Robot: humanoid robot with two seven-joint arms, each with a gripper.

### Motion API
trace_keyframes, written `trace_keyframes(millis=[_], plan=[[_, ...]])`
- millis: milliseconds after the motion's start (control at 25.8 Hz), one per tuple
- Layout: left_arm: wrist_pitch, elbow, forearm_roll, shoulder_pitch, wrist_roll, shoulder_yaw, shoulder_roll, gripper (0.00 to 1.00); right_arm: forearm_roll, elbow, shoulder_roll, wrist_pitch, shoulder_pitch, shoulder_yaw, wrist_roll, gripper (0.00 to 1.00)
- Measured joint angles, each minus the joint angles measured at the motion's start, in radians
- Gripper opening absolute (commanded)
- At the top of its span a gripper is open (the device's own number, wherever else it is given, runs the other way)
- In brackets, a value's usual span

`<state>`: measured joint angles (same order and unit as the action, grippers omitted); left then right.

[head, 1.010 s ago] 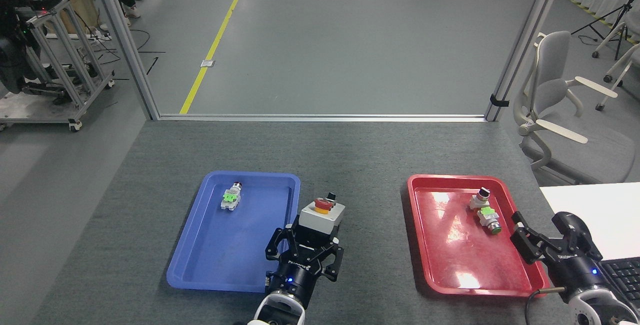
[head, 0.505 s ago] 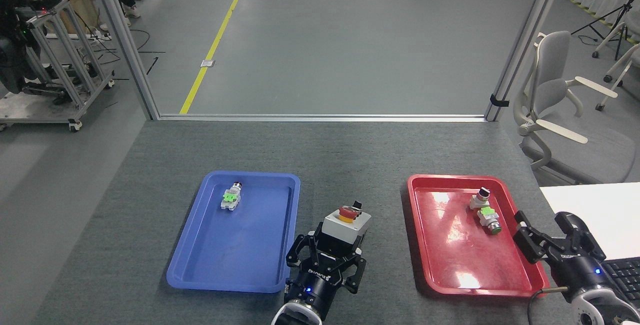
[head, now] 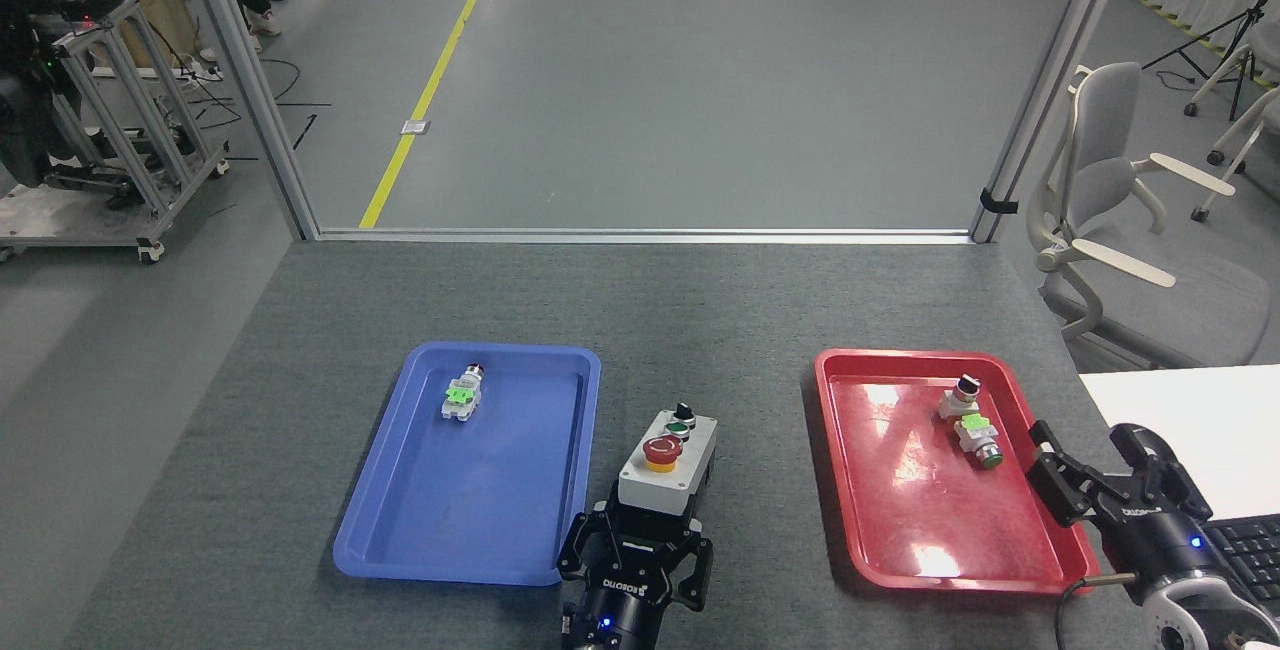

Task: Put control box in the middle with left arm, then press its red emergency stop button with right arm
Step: 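Set the box down between the trays and open the left gripper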

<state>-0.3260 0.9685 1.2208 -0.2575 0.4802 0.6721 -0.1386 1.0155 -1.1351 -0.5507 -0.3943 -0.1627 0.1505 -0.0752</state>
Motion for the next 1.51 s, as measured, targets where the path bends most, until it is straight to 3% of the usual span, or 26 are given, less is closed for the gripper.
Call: trace_keyframes(millis=[388,1049,1087,1165,1204,1282,1515], plan=[[-0.050,-0.083,0.005,-0.046,-0.002,0.129,-0.001,0.00,0.000,0.000,0.004,0.000,0.000,-0.002,-0.001,1.00],[0.102,-0.227,-0.040,-0.176,-0.150,0.168,-0.001,0.00,0.001,0.000,0.004,0.000,-0.007,-0.006,-0.002,1.00],[0.103,-0.229,-0.042,-0.177,-0.151,0.168,-0.001,0.08,0.000,0.000,0.003,0.000,-0.009,-0.006,-0.003,1.00],[0.106,-0.232,-0.045,-0.181,-0.156,0.168,-0.001,0.39,0.000,0.000,0.001,0.000,-0.011,-0.006,-0.005,1.00],[0.106,-0.233,-0.047,-0.182,-0.156,0.167,-0.001,0.55,0.000,0.000,-0.001,0.000,-0.012,-0.006,-0.005,1.00],[0.106,-0.235,-0.056,-0.182,-0.156,0.165,0.000,0.99,0.000,0.000,-0.004,0.000,-0.014,-0.007,-0.005,1.00],[0.099,-0.221,-0.091,-0.176,-0.149,0.163,0.001,0.99,0.000,0.002,-0.006,-0.003,-0.013,-0.009,-0.009,1.00]])
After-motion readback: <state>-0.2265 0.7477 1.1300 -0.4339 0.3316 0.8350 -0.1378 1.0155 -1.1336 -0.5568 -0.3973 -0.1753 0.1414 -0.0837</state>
